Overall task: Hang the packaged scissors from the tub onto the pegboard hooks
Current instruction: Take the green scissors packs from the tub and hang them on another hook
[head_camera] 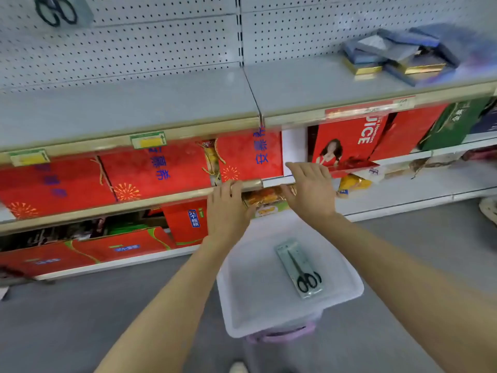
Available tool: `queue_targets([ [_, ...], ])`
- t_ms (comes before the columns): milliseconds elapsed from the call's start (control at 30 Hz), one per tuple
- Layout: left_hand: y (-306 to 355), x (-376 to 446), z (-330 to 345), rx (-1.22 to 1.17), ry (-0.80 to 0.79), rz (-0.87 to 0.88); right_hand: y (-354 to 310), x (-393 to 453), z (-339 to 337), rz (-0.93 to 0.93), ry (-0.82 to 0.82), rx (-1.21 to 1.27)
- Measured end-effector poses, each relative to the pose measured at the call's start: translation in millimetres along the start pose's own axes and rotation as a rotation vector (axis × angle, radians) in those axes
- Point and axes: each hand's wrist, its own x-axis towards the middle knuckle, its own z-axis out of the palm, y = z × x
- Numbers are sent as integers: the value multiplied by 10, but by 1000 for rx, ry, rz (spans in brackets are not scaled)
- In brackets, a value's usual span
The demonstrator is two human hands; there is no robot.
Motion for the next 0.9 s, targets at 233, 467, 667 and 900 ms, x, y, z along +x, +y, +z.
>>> queue_targets([
  [233,140,-606,1490,-79,-415,-109,574,-1317,805,191,-311,-72],
  [467,438,-940,2786,-343,-907,-514,862,-2147,1440,320,-528,-87],
  [667,1015,-851,3398,-377,-730,-1033,1011,-2493,1689,381,-556,-130],
  [900,1116,-741,3573,-378,-612,-1004,1140,-2625,1838,426,-638,-171],
])
